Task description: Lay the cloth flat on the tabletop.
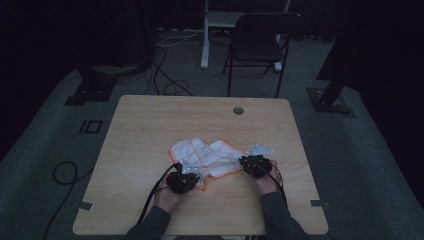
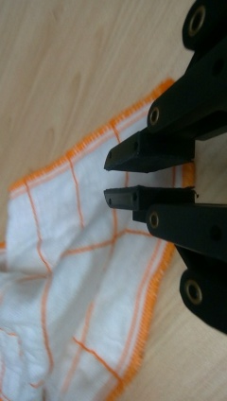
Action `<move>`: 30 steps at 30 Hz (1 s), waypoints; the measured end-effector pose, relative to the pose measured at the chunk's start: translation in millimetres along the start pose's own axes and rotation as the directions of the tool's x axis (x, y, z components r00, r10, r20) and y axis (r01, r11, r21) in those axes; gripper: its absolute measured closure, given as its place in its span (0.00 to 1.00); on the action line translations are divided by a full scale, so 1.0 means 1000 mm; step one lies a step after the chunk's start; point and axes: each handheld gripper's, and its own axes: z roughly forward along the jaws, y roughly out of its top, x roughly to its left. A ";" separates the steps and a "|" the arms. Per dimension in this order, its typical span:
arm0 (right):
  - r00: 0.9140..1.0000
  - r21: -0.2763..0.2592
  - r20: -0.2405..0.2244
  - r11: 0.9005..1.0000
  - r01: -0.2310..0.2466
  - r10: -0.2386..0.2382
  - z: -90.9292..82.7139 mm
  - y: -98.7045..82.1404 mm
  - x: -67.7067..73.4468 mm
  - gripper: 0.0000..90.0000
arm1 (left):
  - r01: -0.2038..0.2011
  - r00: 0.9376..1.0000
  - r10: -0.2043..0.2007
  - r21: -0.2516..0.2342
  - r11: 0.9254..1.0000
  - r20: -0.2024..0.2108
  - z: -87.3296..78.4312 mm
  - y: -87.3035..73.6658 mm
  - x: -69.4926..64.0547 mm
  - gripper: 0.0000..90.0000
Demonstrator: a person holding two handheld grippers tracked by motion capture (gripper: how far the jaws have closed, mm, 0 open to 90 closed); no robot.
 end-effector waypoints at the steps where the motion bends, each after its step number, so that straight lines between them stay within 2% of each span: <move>1: 1.000 -0.006 0.006 1.000 -0.006 0.006 0.000 0.001 -0.002 0.88 | 0.000 1.000 0.000 0.000 1.000 -0.003 -0.002 -0.002 0.002 0.89; 6: 0.999 0.007 0.032 0.999 -0.037 0.037 0.004 0.001 -0.010 0.88 | 0.014 1.000 -0.014 0.001 1.000 -0.021 -0.012 -0.013 0.012 0.89; 13: 0.999 0.030 0.036 0.999 -0.038 0.037 0.010 -0.004 -0.010 0.88 | 0.036 0.998 -0.036 0.001 0.999 -0.047 -0.023 -0.025 0.023 0.89; 17: 0.999 0.060 0.022 0.998 -0.025 0.023 0.014 -0.008 -0.008 0.88 | 0.061 0.996 -0.061 -0.002 0.998 -0.068 -0.029 -0.032 0.034 0.89; 26: 0.999 0.094 -0.038 0.996 0.008 -0.005 0.006 -0.015 -0.002 0.88 | 0.092 0.988 -0.089 0.015 0.996 -0.130 -0.035 -0.035 0.046 0.86; 28: 0.999 0.092 -0.040 0.995 0.030 -0.026 0.005 -0.014 0.001 0.88 | 0.097 0.987 -0.095 0.009 0.995 -0.129 -0.035 -0.035 0.048 0.86; 30: 0.999 0.075 -0.038 0.997 0.027 -0.024 0.006 -0.011 0.001 0.86 | 0.091 0.987 -0.090 -0.002 0.996 -0.133 -0.036 -0.034 0.047 0.85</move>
